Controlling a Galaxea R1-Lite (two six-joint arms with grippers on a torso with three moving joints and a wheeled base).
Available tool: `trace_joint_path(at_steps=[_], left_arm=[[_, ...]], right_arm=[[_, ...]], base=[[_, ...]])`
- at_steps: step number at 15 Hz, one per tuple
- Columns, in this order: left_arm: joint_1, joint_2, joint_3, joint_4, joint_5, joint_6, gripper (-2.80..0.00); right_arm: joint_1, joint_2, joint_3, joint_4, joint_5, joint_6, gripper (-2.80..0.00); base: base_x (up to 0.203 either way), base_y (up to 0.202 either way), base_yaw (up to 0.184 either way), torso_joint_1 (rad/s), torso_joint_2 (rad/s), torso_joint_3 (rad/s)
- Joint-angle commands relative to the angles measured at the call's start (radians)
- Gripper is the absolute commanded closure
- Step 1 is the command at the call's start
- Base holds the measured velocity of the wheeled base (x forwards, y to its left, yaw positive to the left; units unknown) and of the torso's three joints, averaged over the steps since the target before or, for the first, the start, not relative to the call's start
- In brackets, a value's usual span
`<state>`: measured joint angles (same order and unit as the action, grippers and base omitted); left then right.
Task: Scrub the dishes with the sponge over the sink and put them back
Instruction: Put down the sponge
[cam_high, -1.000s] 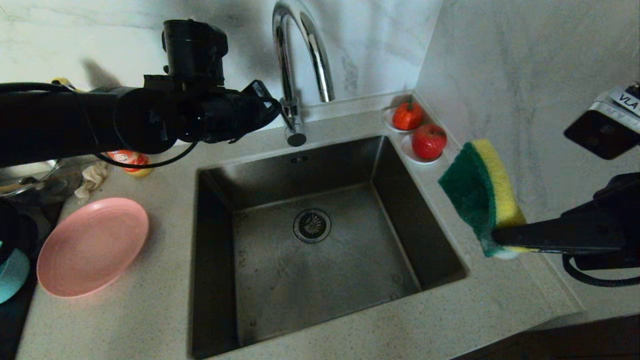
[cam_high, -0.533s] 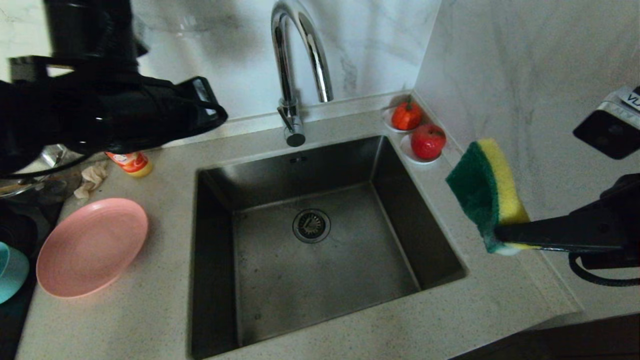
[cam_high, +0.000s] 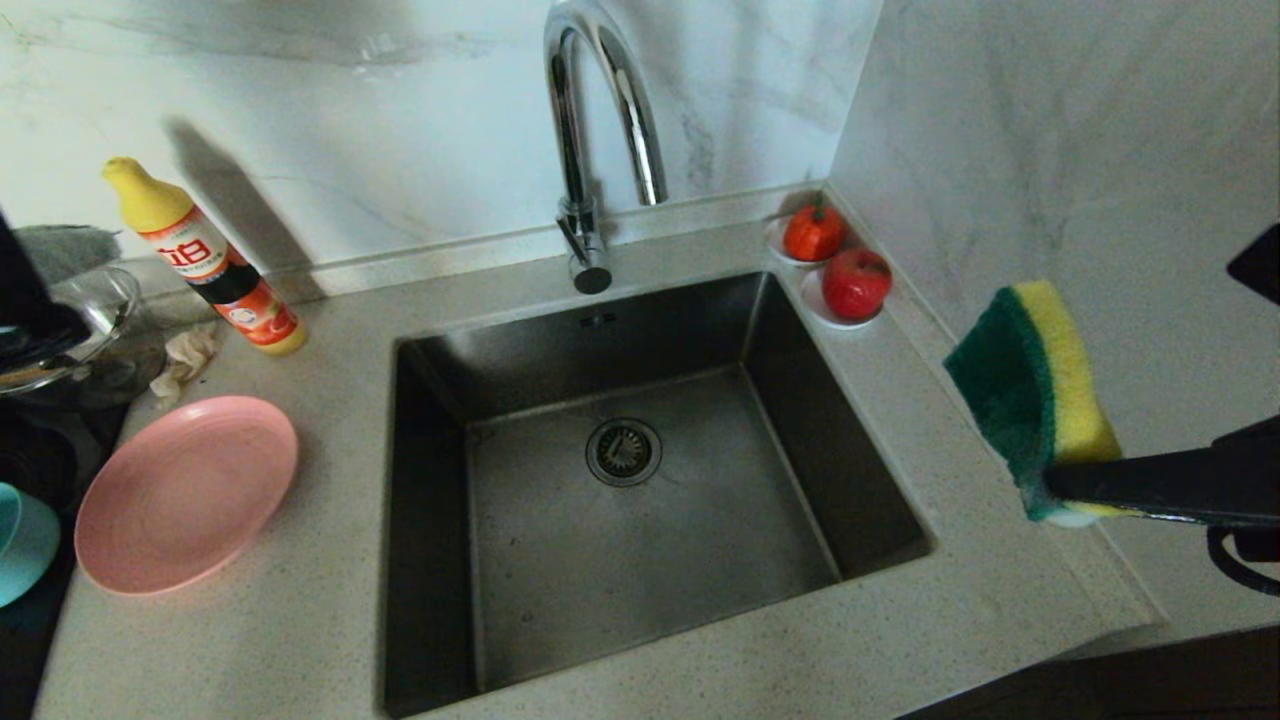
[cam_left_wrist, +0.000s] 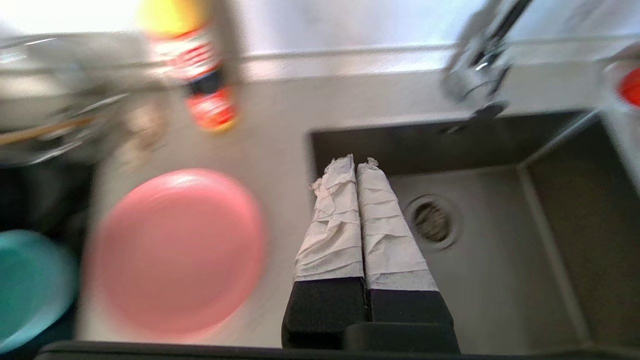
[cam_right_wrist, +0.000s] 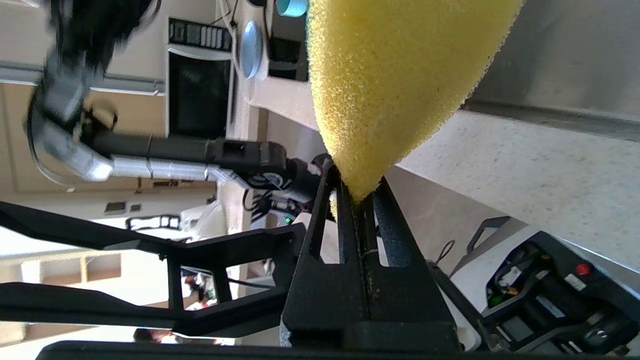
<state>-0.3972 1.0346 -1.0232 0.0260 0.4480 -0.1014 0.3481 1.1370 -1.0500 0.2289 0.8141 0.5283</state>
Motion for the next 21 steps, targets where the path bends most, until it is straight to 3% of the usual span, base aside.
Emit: trace_joint_path(at_steps=[1, 5, 10, 16, 17, 18, 21], left_arm=[[0.013, -0.230, 0.101, 0.036, 0.021, 0.018, 0.00], [0.102, -0.475, 0.277, 0.071, 0.034, 0.083, 0.00], [0.267, -0.685, 0.544, 0.075, 0.063, 0.085, 0.00], [0.365, -0.891, 0.752, 0.080, 0.096, 0.068, 0.00], [0.369, -0.943, 0.779, 0.088, 0.082, 0.082, 0.00], [0.373, -0.998, 0.812, 0.097, 0.018, 0.111, 0.00], [0.376, -1.039, 0.931, 0.073, -0.225, 0.154, 0.00]], right_arm=[[0.000, -0.027, -0.002, 0.001, -0.016, 0.002, 0.00], [0.000, -0.033, -0.008, 0.015, -0.036, 0.002, 0.00], [0.000, -0.043, -0.013, 0.021, -0.053, 0.002, 0.00], [0.002, -0.036, -0.013, 0.033, -0.055, 0.002, 0.00], [0.000, -0.037, -0.012, 0.034, -0.055, 0.002, 0.00], [0.000, -0.043, -0.011, 0.045, -0.056, 0.002, 0.00], [0.000, -0.051, -0.010, 0.051, -0.056, 0.002, 0.00]], base=[[0.000, 0.000, 0.000, 0.000, 0.00, 0.000], [0.000, 0.000, 0.000, 0.000, 0.00, 0.000], [0.000, 0.000, 0.000, 0.000, 0.00, 0.000], [0.000, 0.000, 0.000, 0.000, 0.00, 0.000], [0.000, 0.000, 0.000, 0.000, 0.00, 0.000], [0.000, 0.000, 0.000, 0.000, 0.00, 0.000], [0.000, 0.000, 0.000, 0.000, 0.00, 0.000]])
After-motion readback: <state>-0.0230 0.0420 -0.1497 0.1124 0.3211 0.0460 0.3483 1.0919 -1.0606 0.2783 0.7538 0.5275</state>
